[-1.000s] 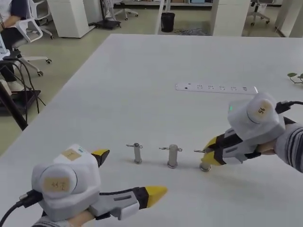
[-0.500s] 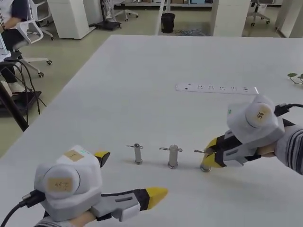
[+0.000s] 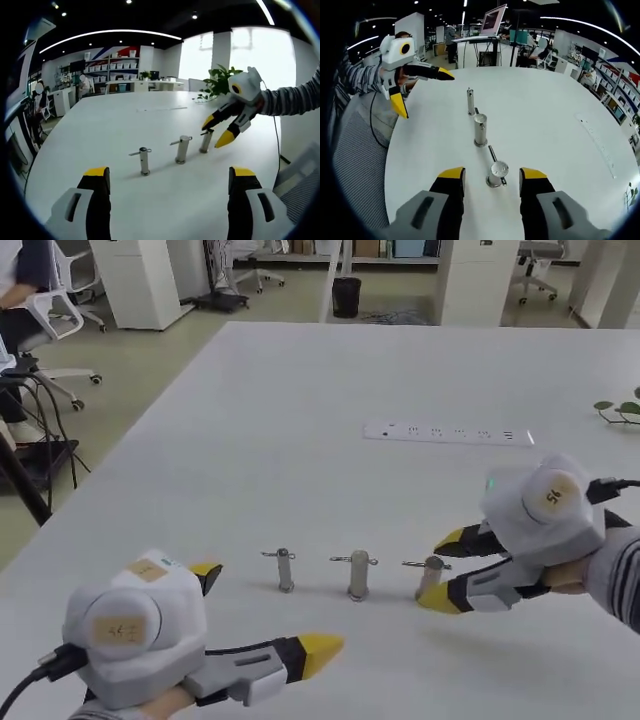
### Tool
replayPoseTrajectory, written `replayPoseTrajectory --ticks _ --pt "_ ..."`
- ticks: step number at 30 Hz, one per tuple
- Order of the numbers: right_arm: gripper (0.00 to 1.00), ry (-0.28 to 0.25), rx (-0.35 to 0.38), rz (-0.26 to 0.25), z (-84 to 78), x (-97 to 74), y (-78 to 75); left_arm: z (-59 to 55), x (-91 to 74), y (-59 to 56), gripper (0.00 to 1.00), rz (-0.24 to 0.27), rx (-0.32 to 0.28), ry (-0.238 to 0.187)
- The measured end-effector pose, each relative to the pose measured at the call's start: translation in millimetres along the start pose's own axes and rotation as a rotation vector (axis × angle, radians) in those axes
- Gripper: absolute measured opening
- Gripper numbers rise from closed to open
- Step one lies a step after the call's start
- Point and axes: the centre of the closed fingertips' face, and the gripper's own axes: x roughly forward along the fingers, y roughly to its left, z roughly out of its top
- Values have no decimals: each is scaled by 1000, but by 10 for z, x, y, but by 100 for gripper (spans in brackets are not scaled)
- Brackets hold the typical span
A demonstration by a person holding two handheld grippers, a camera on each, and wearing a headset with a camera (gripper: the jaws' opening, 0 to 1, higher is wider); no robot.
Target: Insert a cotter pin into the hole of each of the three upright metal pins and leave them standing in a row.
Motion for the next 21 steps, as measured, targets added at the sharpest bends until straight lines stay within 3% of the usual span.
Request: replayPoseTrajectory --ticks 3,8,14,21 --pt "42 -22 43 -22 9 -25 28 17 2 10 98 4 -6 -7" --pt "47 -80 174 -74 40 -89 46 38 -5 41 97 17 -11 -14" --pt "51 -133 223 -135 42 -150 76 8 -3 59 96 20 -9 8" --pt "63 -138 284 -177 -45 -158 187 12 -15 68 96 23 -4 11"
